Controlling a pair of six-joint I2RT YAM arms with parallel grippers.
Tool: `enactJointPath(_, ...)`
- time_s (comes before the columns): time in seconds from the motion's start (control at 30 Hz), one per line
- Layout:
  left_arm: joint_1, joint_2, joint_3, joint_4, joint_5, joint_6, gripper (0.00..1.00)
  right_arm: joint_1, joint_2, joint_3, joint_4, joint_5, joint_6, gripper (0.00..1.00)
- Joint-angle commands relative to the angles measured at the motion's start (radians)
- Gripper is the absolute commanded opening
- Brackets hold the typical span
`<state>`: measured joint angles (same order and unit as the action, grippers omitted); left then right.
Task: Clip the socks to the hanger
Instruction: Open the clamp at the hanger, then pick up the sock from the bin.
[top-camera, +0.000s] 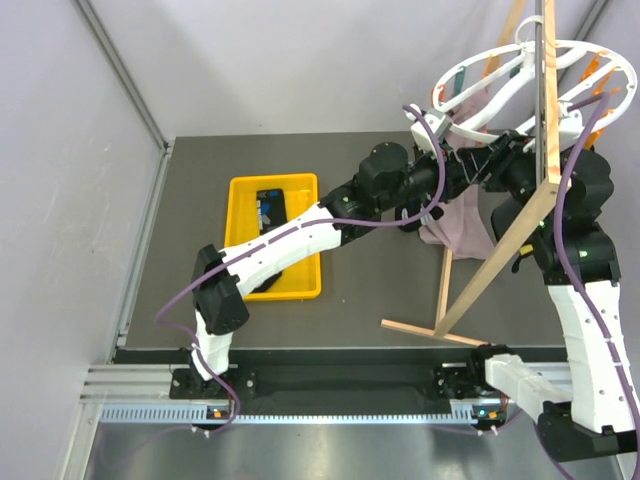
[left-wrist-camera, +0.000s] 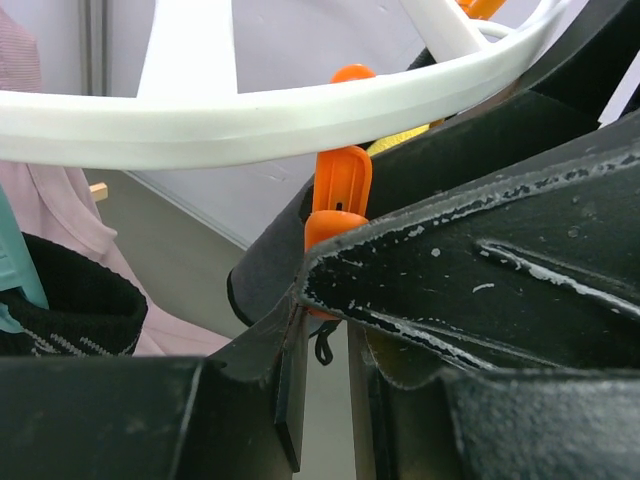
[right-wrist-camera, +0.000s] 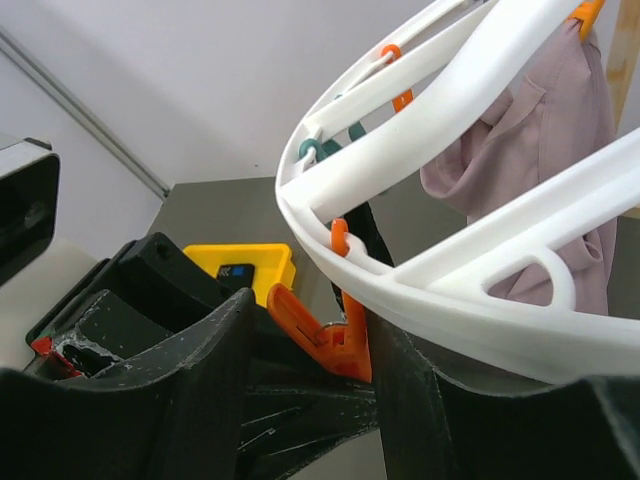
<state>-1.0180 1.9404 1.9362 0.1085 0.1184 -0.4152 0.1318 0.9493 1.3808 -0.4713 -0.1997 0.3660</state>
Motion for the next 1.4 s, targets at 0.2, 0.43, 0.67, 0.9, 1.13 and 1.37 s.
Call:
enactJointPath(0.2, -0.014, 0.003, 0.052, 0.022, 0.000, 0.021, 0.00, 0.031, 0.003, -0.015, 0.063, 0.028, -0.012, 0.42)
enactJointPath(0.43, -0.014, -0.001, 0.050, 0.005, -0.008, 0.019, 0.20, 0.031, 0.005, -0.038, 0.066, 0.040, -0.009, 0.00)
enactJointPath(0.67, -0.001, -0.145, -0.112, 0.013, -0.065, 0.042, 0.70, 0.031, -0.010, -0.048, 0.062, 0.072, -0.012, 0.00)
enactJointPath(0.9, 0.125, -0.383, -0.391, -0.016, -0.079, -0.008, 0.68, 0.031, -0.014, -0.078, 0.069, 0.100, 0.001, 0.00)
enactJointPath(1.13, 0.297, -0.702, -0.698, -0.290, -0.190, 0.007, 0.68, 0.031, -0.026, -0.085, 0.046, 0.147, -0.016, 0.00)
enactJointPath(1.37, 0.380, -0.856, -0.818, -0.620, -0.410, 0.010, 0.72, 0.031, -0.020, -0.114, 0.077, 0.141, -0.030, 0.00)
